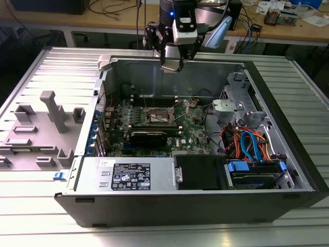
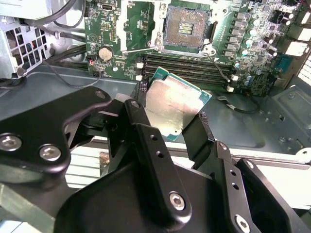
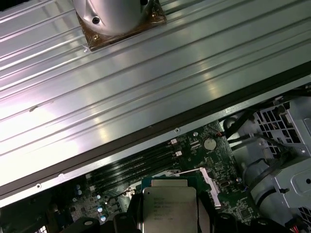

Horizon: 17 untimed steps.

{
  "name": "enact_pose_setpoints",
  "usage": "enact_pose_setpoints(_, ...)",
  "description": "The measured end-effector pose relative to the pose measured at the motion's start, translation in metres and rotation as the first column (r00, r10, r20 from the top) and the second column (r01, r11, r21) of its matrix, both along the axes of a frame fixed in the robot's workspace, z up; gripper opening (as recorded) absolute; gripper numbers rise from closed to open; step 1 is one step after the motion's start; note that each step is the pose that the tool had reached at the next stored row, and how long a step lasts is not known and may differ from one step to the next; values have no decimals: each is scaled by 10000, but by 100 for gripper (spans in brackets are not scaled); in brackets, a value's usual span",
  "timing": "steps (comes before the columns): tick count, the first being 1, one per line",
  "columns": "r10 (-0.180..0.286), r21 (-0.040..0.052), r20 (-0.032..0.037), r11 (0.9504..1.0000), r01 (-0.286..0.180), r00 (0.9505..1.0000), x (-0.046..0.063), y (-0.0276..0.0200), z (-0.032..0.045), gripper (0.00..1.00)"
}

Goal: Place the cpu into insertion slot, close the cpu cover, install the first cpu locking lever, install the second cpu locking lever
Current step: 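Place the cpu into insertion slot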

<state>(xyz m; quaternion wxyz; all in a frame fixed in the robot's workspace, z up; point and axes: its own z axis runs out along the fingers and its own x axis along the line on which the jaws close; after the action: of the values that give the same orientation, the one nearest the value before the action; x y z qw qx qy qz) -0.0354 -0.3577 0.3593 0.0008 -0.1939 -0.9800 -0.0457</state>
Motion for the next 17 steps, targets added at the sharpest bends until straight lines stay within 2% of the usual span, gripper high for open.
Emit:
enact_pose_setpoints(12, -713, -1, -1, 9975, 713, 9975, -10, 0, -4, 55)
enact_pose_setpoints(17, -763, 0, 0, 9971, 763, 9971, -10, 0, -4, 55)
